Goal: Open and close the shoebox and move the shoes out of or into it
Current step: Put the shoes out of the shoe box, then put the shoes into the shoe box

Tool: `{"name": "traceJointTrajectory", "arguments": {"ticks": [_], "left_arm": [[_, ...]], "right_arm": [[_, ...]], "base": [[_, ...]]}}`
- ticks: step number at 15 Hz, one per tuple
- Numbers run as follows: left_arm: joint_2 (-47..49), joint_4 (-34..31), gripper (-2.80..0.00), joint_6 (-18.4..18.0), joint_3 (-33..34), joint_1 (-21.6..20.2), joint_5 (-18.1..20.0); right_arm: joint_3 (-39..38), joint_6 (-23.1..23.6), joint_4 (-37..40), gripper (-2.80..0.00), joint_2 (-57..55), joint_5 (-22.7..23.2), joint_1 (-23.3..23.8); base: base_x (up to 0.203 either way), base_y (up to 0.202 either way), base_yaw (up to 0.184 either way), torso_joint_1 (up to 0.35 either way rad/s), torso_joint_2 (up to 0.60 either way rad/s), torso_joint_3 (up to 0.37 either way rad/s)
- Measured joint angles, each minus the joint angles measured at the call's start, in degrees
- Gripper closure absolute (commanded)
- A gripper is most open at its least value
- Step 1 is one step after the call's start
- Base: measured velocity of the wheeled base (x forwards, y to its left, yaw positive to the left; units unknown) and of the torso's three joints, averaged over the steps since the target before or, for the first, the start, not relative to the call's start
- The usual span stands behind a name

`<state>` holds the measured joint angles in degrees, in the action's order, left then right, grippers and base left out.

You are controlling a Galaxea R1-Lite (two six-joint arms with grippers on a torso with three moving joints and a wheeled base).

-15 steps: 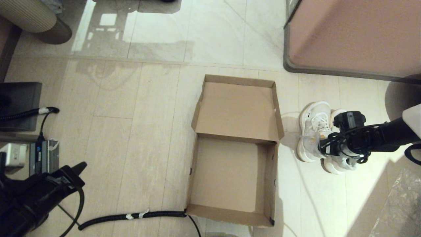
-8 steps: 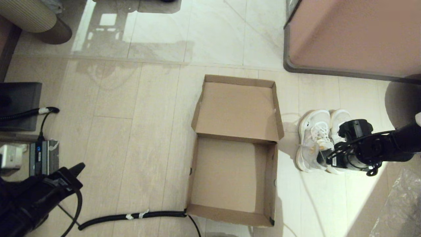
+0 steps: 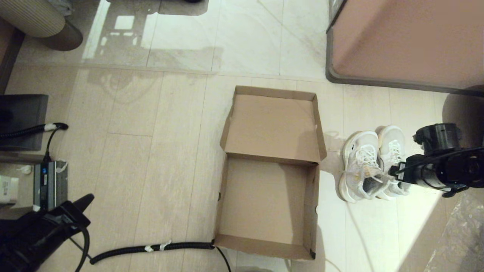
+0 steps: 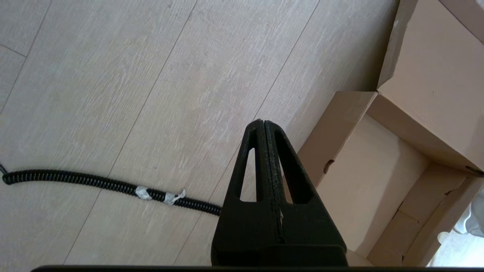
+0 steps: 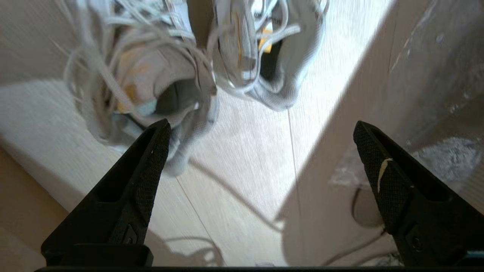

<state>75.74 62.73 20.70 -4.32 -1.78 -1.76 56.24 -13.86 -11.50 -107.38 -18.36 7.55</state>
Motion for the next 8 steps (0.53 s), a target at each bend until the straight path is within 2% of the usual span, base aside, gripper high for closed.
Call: {"name": "traceJointTrajectory", "arguments": {"ticks": [3,8], "left_arm": [[-0.4,0.0,0.00,-0.1,0.0,-0.4,0.0],[2.0,-0.1,0.00,0.0,-0.9,-0.9,0.8]], "right_arm": [[-5.0,-0.2,-4.8,-2.80,3.5,1.6,0.0],[-14.1,1.0,-6.3,-2.80,15.6,5.2,-0.2]], "base": [[0.000,0.000,0.000,0.000,0.00,0.000],[0.000,0.000,0.000,0.000,0.00,0.000]]}}
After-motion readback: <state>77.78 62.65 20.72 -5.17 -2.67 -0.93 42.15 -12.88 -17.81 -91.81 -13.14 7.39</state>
